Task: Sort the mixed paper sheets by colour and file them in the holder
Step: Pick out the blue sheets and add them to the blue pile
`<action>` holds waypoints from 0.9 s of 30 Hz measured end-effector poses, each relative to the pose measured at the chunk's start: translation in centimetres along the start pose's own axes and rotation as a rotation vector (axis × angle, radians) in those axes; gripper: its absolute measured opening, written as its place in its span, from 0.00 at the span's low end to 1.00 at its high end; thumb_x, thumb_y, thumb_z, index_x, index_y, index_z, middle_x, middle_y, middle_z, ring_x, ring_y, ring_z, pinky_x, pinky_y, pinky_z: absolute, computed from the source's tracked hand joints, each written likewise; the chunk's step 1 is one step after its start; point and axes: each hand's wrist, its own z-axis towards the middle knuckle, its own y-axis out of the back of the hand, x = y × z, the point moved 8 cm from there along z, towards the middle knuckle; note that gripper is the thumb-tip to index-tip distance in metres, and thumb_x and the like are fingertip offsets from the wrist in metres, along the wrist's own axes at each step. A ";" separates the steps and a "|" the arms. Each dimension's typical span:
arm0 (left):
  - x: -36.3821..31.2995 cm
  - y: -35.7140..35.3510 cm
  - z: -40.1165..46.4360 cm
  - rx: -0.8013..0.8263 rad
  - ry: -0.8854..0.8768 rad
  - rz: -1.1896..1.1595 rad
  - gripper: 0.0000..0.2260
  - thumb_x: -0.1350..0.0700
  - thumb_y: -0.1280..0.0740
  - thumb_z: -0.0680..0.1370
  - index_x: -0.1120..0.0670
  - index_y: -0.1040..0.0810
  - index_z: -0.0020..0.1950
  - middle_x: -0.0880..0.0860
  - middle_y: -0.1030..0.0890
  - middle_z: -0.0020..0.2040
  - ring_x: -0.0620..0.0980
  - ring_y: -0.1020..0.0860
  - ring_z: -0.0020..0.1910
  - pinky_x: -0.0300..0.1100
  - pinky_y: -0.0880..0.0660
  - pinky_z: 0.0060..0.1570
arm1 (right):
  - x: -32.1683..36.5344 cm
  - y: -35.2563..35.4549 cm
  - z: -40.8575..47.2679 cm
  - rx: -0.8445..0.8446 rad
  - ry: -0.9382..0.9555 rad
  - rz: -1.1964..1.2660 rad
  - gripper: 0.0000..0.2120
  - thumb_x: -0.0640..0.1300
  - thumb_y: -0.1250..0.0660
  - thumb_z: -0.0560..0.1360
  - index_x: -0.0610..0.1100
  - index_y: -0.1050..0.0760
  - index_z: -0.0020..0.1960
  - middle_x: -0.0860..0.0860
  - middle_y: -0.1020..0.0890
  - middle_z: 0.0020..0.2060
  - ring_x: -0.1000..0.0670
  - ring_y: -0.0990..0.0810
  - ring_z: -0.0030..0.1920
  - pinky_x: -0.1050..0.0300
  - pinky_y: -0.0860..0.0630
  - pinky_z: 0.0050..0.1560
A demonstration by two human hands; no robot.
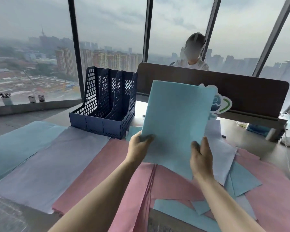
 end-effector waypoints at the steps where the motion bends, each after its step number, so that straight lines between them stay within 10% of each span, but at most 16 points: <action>1: -0.7 0.6 0.2 -0.019 -0.009 0.011 0.02 0.56 0.28 0.70 0.52 0.20 0.40 0.46 0.18 0.36 0.46 0.23 0.36 0.46 0.25 0.42 | 1.1 0.0 0.0 -0.008 0.033 -0.014 0.04 0.38 0.43 0.81 0.38 0.31 0.53 0.44 0.25 0.37 0.52 0.30 0.35 0.54 0.33 0.41; 8: -5.8 11.9 1.2 -0.150 -0.011 0.023 0.04 0.56 0.31 0.69 0.52 0.22 0.42 0.54 0.18 0.40 0.51 0.22 0.38 0.48 0.23 0.42 | 8.5 -7.0 -0.9 0.252 0.083 0.019 0.06 0.36 0.41 0.78 0.38 0.27 0.43 0.47 0.25 0.30 0.51 0.32 0.28 0.55 0.35 0.30; 18: -6.3 42.6 -1.8 -0.324 0.315 0.732 0.08 0.59 0.28 0.73 0.63 0.17 0.48 0.59 0.18 0.42 0.52 0.23 0.39 0.48 0.23 0.45 | 15.7 -30.8 -14.3 0.992 -0.232 0.202 0.08 0.34 0.40 0.78 0.37 0.28 0.40 0.40 0.23 0.28 0.45 0.20 0.25 0.56 0.24 0.25; 27: -5.8 55.6 -0.1 -0.370 0.403 1.088 0.06 0.59 0.30 0.75 0.60 0.17 0.49 0.60 0.16 0.45 0.57 0.19 0.46 0.46 0.25 0.48 | 16.8 -45.7 -21.2 1.122 -0.475 0.164 0.07 0.35 0.44 0.80 0.37 0.29 0.46 0.41 0.22 0.28 0.48 0.22 0.19 0.61 0.27 0.19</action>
